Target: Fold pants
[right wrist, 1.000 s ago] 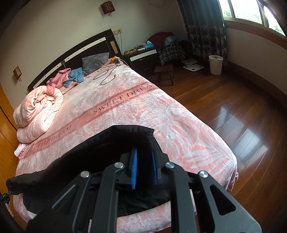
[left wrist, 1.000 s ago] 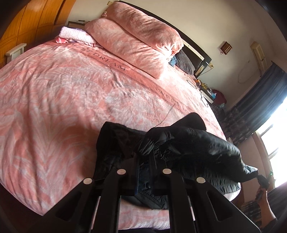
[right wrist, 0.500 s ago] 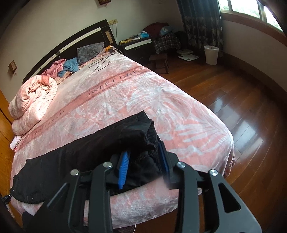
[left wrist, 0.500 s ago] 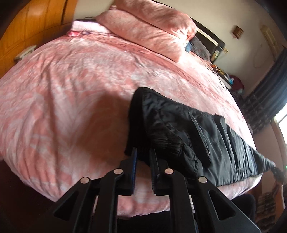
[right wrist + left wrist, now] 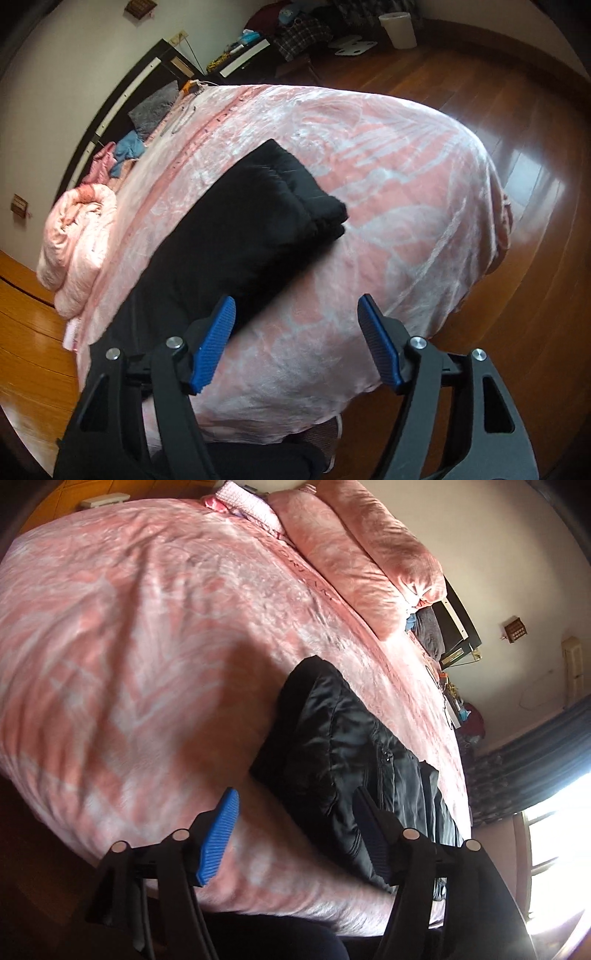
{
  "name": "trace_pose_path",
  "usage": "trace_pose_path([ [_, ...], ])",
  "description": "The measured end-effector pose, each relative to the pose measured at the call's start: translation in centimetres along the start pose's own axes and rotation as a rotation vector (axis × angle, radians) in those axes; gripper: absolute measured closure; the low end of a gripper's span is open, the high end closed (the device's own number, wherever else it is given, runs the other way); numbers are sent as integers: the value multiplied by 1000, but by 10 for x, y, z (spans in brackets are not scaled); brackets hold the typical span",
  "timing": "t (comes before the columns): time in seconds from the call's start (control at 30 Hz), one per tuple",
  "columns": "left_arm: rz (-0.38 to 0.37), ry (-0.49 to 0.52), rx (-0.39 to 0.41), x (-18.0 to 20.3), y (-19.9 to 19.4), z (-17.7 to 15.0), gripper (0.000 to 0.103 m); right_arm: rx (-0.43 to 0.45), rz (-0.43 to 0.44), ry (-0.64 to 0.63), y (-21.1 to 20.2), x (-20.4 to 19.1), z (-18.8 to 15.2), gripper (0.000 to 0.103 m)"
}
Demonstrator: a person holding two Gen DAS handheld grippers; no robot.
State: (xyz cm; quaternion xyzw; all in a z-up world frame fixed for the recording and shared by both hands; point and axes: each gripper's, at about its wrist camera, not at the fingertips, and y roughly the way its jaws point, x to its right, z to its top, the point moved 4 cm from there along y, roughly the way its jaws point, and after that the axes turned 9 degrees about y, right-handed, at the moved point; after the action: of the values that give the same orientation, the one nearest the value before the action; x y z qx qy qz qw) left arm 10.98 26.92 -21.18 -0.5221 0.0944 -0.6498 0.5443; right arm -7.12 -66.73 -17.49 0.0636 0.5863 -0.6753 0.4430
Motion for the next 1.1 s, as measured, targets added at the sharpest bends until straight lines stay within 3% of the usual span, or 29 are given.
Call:
trace_pose_path([
  [0.07, -19, -6, -46, 5, 17, 2, 45, -18, 72, 44, 2, -7, -4, 26],
  [0.1, -23, 2, -62, 7, 21, 3, 62, -29, 94, 59, 4, -12, -6, 26],
  [0.2, 23, 54, -60, 20, 29, 13, 67, -54, 102, 59, 16, -21, -10, 25],
  [0.33, 29, 77, 3, 36, 27, 37, 70, -84, 115, 77, 34, -29, -9, 25],
  [0.53, 81, 18, -87, 8, 46, 21, 70, -60, 110, 110, 40, -24, -7, 25],
  [0.7, 39, -2, -69, 0, 46, 17, 70, 20, 167, 219, 21, 0, 2, 26],
  [0.83, 63, 7, -70, 1, 49, 18, 70, 26, 192, 215, 21, -6, 8, 31],
  [0.97, 89, 7, -67, 1, 54, 16, 70, -21, 140, 174, 40, -20, 15, 44],
  [1.07, 85, -9, -68, -3, 55, 13, 70, -38, 92, 119, 52, -36, 24, 72],
  [1.1, 86, -10, -68, -4, 55, 13, 70, -35, 90, 104, 52, -41, 28, 87],
])
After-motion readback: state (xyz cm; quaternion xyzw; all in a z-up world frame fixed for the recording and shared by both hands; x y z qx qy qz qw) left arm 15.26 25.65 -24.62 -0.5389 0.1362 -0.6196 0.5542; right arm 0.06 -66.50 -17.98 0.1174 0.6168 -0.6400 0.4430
